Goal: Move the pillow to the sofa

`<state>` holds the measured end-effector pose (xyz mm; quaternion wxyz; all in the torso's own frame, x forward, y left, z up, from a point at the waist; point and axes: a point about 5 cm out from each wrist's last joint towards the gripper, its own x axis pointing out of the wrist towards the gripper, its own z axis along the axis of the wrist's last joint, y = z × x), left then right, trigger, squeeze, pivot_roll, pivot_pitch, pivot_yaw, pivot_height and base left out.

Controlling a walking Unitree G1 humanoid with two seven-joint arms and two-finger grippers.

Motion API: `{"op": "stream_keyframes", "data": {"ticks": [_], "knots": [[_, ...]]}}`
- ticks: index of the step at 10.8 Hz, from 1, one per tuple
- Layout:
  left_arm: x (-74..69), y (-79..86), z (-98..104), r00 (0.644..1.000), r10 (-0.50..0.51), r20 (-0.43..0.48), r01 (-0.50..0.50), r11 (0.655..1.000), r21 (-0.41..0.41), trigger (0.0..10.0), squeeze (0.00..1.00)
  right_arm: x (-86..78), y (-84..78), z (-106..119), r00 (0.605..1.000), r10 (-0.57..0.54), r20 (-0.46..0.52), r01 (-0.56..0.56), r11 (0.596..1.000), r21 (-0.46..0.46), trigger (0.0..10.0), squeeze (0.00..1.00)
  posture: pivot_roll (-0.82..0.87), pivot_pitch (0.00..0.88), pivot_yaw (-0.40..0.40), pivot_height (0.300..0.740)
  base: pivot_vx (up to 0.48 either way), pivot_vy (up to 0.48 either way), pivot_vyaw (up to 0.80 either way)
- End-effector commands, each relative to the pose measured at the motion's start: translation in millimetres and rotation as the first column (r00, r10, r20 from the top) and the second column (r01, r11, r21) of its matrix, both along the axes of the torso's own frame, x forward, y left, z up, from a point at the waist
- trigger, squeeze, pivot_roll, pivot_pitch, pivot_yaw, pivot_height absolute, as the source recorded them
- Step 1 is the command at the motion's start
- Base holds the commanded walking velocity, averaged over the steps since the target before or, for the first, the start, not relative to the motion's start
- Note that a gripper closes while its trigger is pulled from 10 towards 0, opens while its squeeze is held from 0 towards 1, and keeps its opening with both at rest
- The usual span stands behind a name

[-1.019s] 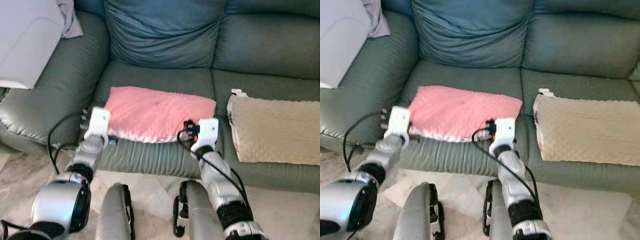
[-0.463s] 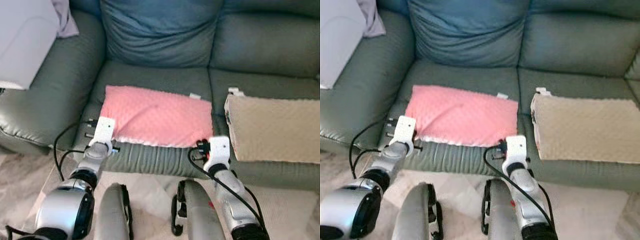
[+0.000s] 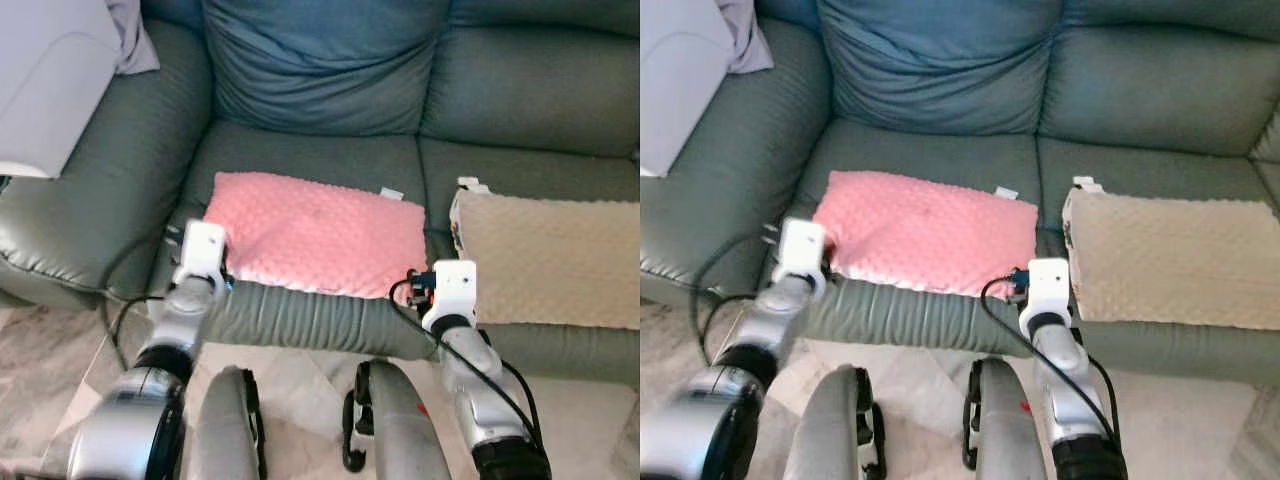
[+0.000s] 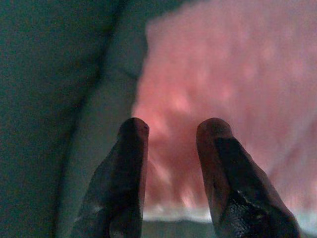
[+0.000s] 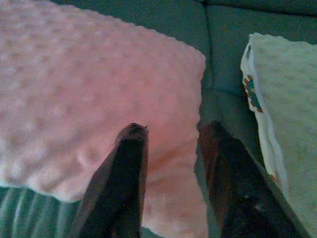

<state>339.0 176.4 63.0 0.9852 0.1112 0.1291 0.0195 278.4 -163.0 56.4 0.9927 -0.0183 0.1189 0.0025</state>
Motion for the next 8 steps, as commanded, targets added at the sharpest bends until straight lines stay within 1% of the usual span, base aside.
{"op": "stream_keyframes", "data": {"ticks": [1, 2, 3, 4, 5, 6, 7, 8], "knots": [[-5.8, 6.6, 3, 0.999, 0.013, 0.041, -0.013, 1.000, -0.003, 10.0, 1.00, -0.2, -2.3, 3, 1.000, -0.005, 0.009, 0.005, 0.999, 0.038, 10.0, 1.00, 0.01, 0.218, -0.003, 0.645, 0.000, 0.000, 0.00], [-11.9, 10.9, 14, 0.994, 0.009, 0.111, -0.010, 1.000, 0.010, 10.0, 1.00, 2.3, 1.5, 10, 0.998, 0.037, 0.041, -0.039, 0.998, 0.051, 10.0, 1.00, 0.01, 0.214, -0.001, 0.645, 0.000, 0.000, 0.00], [-25.9, 18.8, 27, 0.983, 0.028, 0.182, -0.029, 1.000, 0.004, 10.0, 1.00, 2.8, 8.6, 13, 0.993, 0.102, 0.063, -0.107, 0.990, 0.089, 10.0, 1.00, 0.02, 0.210, 0.002, 0.645, 0.000, 0.000, 0.00], [-40.1, 24.7, 32, 0.978, 0.046, 0.204, -0.050, 0.999, 0.015, 10.0, 1.00, 2.3, 13.7, 13, 0.988, 0.146, 0.054, -0.152, 0.982, 0.116, 10.0, 1.00, 0.03, 0.203, 0.002, 0.645, 0.000, 0.000, 0.00], [-56.1, 27.2, 33, 0.978, 0.048, 0.202, -0.052, 0.999, 0.015, 10.0, 1.00, -1.6, 21.1, 7, 0.977, 0.211, -0.003, -0.209, 0.968, 0.141, 10.0, 1.00, 0.04, 0.200, 0.001, 0.645, 0.000, 0.000, 0.00], [-71.5, 25.9, 31, 0.984, 0.034, 0.177, -0.039, 0.999, 0.023, 10.0, 1.00, -9.1, 29.0, -2, 0.952, 0.295, -0.081, -0.279, 0.945, 0.170, 10.0, 1.00, 0.04, 0.199, 0.000, 0.645, 0.000, 0.000, 0.00], [-82.1, 23.1, 28, 0.989, 0.024, 0.148, -0.027, 0.999, 0.018, 10.0, 1.00, -14.7, 29.5, -9, 0.930, 0.342, -0.136, -0.318, 0.933, 0.169, 10.0, 1.00, 0.05, 0.198, -0.002, 0.645, 0.000, 0.000, 0.00], [-87.5, 19.3, 26, 0.992, 0.010, 0.128, -0.012, 1.000, 0.018, 10.0, 1.00, -18.8, 23.8, -17, 0.912, 0.362, -0.194, -0.334, 0.928, 0.163, 10.0, 1.00, 0.05, 0.198, -0.002, 0.645, 0.000, 0.000, 0.00]]}}
